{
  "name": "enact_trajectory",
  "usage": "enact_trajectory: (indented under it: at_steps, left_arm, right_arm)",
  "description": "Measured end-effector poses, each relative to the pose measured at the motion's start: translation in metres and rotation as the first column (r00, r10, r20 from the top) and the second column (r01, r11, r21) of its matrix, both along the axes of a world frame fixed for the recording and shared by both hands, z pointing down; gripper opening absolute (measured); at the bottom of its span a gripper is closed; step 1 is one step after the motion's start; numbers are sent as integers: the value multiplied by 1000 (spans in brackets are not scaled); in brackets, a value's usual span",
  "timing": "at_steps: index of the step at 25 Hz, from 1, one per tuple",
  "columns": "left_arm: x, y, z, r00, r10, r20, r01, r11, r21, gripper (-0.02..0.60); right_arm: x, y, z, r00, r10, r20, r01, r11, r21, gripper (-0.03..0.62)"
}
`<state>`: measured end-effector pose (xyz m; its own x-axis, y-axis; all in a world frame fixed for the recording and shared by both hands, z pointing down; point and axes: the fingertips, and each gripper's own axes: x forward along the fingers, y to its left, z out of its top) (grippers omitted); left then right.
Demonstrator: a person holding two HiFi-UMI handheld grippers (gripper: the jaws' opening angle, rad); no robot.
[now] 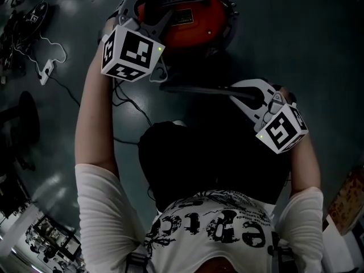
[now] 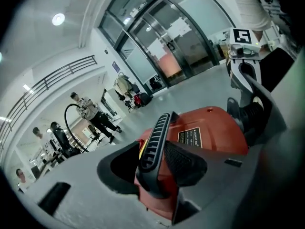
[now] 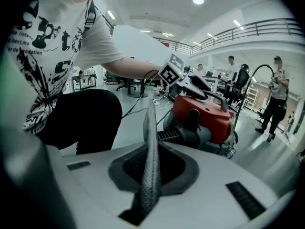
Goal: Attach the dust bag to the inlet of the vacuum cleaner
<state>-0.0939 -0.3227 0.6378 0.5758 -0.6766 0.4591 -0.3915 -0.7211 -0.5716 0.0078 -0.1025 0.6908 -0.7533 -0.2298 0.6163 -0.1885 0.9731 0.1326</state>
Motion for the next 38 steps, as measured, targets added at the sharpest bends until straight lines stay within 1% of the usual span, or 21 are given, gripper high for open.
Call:
enact_trajectory:
  at_steps: [2,6,8,12,16,21,24,26,29,33,38]
  left_arm:
    - [2,-2,1,1000,13,-1,-13,1000,15,146]
    - [4,-3,2,999,47,-3,-47,999,3,146]
    - [5,-5,2,998,55,0,-55,998,6,144]
    - [5,-5,1,999,44,-24,-44,999,2,146]
    - [9,-5,-5,998,56,-16,-56,998,10,146]
    - [9,-5,-2,999,49,-20,-50,998,-24,146]
    - [8,-4,-1,998,53,-19,-53,998,-41,146]
    - [8,-4,-2,998,53,-17,-54,997,-51,147]
    - [8,-3,-4,998,54,-22,-55,998,-41,147]
    - [8,-2,-4,998,60,-25,-61,997,-47,147]
    - [8,-4,-4,998,52,-28,-53,998,-29,147]
  right_arm:
    - [2,-3,2,1000,8,14,-8,1000,-7,25]
    - [5,-7,6,999,34,31,-34,999,-5,26]
    - [6,-11,7,997,63,40,-63,998,8,29]
    - [6,-15,10,992,121,43,-123,991,48,37]
    - [1,-19,9,986,159,46,-162,984,73,43]
    - [0,-20,10,984,175,18,-176,981,83,46]
    - [6,-20,13,980,198,-3,-198,979,47,46]
    - [7,-21,13,975,220,-19,-219,975,38,46]
    - [4,-21,10,969,247,-25,-246,968,54,48]
    - [0,-24,5,971,235,-47,-229,967,109,52]
    - [2,-32,7,967,254,-36,-249,962,112,60]
